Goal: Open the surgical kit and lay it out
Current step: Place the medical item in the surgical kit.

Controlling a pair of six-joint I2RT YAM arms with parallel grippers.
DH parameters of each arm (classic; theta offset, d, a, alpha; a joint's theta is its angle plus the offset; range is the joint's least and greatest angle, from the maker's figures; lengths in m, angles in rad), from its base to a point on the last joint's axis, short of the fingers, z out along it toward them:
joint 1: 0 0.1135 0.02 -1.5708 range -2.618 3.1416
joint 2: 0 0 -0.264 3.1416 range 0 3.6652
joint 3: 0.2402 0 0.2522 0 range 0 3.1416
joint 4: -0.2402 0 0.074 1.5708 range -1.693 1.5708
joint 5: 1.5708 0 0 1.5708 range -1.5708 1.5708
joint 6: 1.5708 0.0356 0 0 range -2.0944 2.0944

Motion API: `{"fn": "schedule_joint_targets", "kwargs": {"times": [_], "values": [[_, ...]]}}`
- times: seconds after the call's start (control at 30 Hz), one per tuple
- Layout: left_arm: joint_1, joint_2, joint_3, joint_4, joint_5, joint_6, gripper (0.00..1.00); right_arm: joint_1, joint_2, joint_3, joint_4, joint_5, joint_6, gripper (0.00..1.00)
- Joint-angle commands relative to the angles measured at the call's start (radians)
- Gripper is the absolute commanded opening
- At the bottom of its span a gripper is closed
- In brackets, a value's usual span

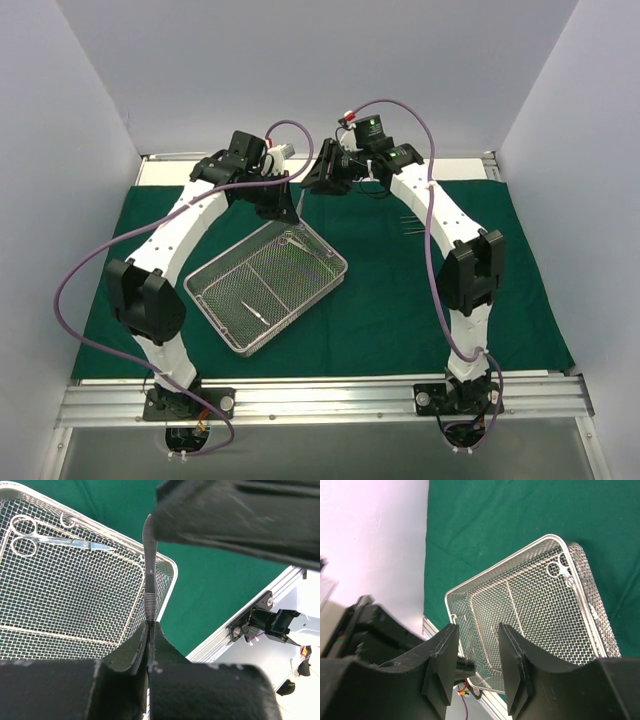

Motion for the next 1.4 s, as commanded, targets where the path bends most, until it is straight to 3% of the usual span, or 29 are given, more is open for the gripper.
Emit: {"fn": "schedule_joint_targets", "kwargs": {"times": [0.0,0.6,0.7,0.77,0.8,0.83,0.93,0.97,1.03,1.2,1.37], "values": [[0.006,0.013,0.053,0.023,-0.002,-0.002,0.02,0.011,0.015,0.062,-0.028,-0.034,-0.026,0.37],[0.02,0.038,0.104,0.024,0.004,-0.002,0.02,0.033,0.081,0.139,-0.094,-0.065,-0.042,0.29],[0.023,0.038,0.101,0.024,0.004,-0.002,0.02,0.036,0.081,0.137,-0.095,-0.068,-0.042,0.17],[0.026,0.038,0.095,0.026,0.002,-0.002,0.02,0.036,0.082,0.136,-0.092,-0.074,-0.04,0.01],[0.028,0.041,0.095,0.026,0.001,-0.002,0.02,0.037,0.082,0.137,-0.092,-0.077,-0.039,0.0],[0.029,0.043,0.093,0.026,0.001,0.0,0.05,0.038,0.082,0.139,-0.094,-0.074,-0.037,0.0],[0.031,0.029,0.078,0.023,-0.045,0.005,0.34,0.028,0.078,0.145,-0.115,-0.036,-0.034,0.0],[0.032,0.021,0.069,0.034,-0.067,0.011,0.51,0.022,0.075,0.145,-0.125,-0.022,-0.031,0.0],[0.036,-0.014,0.049,0.041,-0.096,0.031,0.61,0.002,0.065,0.133,-0.145,0.01,-0.007,0.0],[0.062,-0.12,-0.057,0.092,-0.151,0.089,0.72,-0.1,-0.031,-0.053,-0.102,0.13,0.154,0.0],[0.071,-0.203,-0.14,0.106,-0.215,0.147,0.72,-0.221,-0.134,-0.189,-0.155,0.272,0.262,0.0]]}}
